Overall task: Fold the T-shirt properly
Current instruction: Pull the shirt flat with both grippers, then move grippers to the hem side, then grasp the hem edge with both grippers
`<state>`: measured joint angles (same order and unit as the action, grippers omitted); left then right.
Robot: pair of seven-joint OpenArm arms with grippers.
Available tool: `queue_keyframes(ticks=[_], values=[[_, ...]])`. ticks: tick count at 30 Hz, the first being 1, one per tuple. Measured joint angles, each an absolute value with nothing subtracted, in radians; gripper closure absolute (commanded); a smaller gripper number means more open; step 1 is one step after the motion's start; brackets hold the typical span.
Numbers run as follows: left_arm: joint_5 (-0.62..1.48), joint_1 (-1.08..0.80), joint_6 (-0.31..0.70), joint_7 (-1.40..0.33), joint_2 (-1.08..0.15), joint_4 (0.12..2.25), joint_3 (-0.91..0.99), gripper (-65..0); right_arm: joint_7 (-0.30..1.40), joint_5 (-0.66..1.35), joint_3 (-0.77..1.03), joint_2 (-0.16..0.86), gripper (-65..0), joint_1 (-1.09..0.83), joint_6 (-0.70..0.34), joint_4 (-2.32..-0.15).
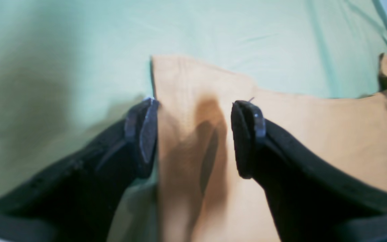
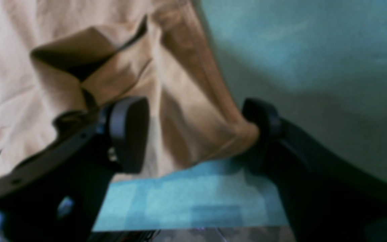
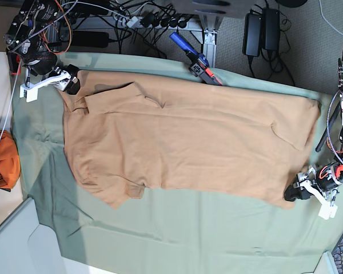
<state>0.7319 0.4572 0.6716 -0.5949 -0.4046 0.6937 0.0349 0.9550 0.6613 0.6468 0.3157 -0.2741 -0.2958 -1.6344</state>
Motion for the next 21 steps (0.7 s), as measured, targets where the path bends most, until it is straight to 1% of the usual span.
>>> queue_keyframes(ticks=[4,11,12,14,16,20,21], values=[[0.848,0.456,0.678,-0.674,-0.396,0.694,0.035,-37.6,0.955,0.662,0.647,0.316,-43.7,-0.274,-0.296,-1.634],[0.865,0.454,0.678,-0.684,-0.396,0.698,0.034,-37.3,0.955,0.661,0.648,0.316,-43.7,-0.274,-0.296,-1.679],[0.865,0.454,0.678,-0.685,-0.396,0.698,0.034,-35.7,0.955,0.66,0.649,0.316,-43.7,-0.274,-0.296,-1.687],[0.885,0.454,0.678,-0.7,-0.396,0.698,0.034,-29.2,0.955,0.657,0.649,0.316,-43.7,-0.274,-0.296,-1.711],[0.908,0.45,0.678,-0.727,-0.396,0.708,0.034,-24.4,0.955,0.657,0.651,0.316,-43.7,-0.274,-0.296,-1.74],[0.929,0.449,0.678,-0.78,-0.396,0.739,0.034,-22.9,0.93,0.623,0.679,0.315,-43.7,-0.271,-0.296,-1.818],[0.931,0.449,0.678,-0.78,-0.396,0.744,0.034,-19.3,0.925,0.625,0.696,0.315,-43.7,-0.254,-0.296,-1.831]])
